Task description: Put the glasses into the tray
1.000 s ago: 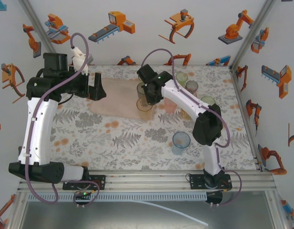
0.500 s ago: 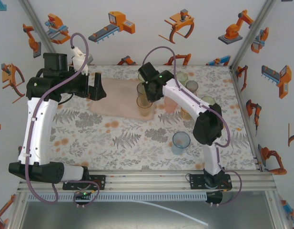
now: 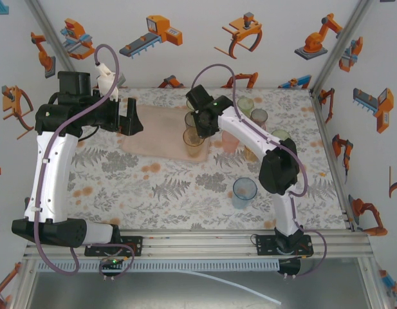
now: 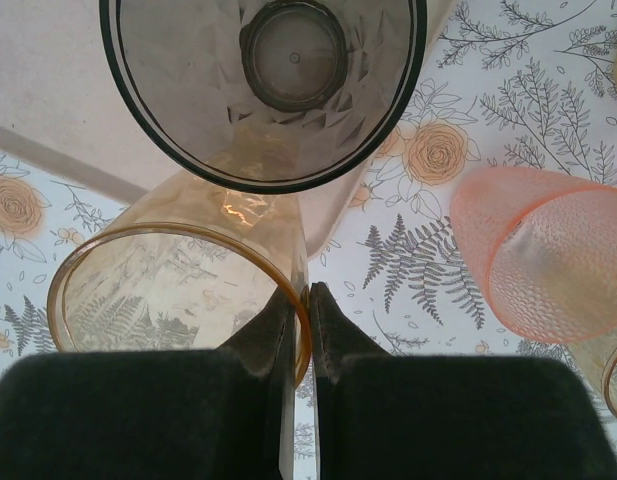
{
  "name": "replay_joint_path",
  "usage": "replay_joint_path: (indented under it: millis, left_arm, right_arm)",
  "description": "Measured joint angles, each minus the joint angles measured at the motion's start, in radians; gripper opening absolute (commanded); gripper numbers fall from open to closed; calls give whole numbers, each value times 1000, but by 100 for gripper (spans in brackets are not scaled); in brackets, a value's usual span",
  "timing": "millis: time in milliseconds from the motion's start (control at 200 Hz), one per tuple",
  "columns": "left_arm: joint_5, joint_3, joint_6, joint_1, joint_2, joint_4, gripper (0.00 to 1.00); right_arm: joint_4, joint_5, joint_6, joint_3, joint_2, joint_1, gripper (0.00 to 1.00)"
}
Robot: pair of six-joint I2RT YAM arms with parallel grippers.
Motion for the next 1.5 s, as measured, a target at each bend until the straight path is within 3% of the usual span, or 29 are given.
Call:
replay_joint_path:
  millis: [391, 666, 836, 1212, 1497]
  left_arm:
    - [3, -1, 0, 1, -4, 0, 97]
    - [5, -1, -3, 6, -13, 0, 97]
    - [5, -1, -3, 6, -13, 0, 97]
    - [5, -1, -3, 6, -16, 0, 97]
    - [16, -1, -3, 6, -26, 1, 97]
  right_arm:
    - [13, -1, 3, -28, 0, 0, 10]
    - [27, -5, 11, -31, 0, 0, 30]
    - [32, -16, 11, -31, 0, 0, 38]
    - [10, -12, 11, -32, -32, -1, 41]
    - [-73, -11, 12, -54, -195, -1, 41]
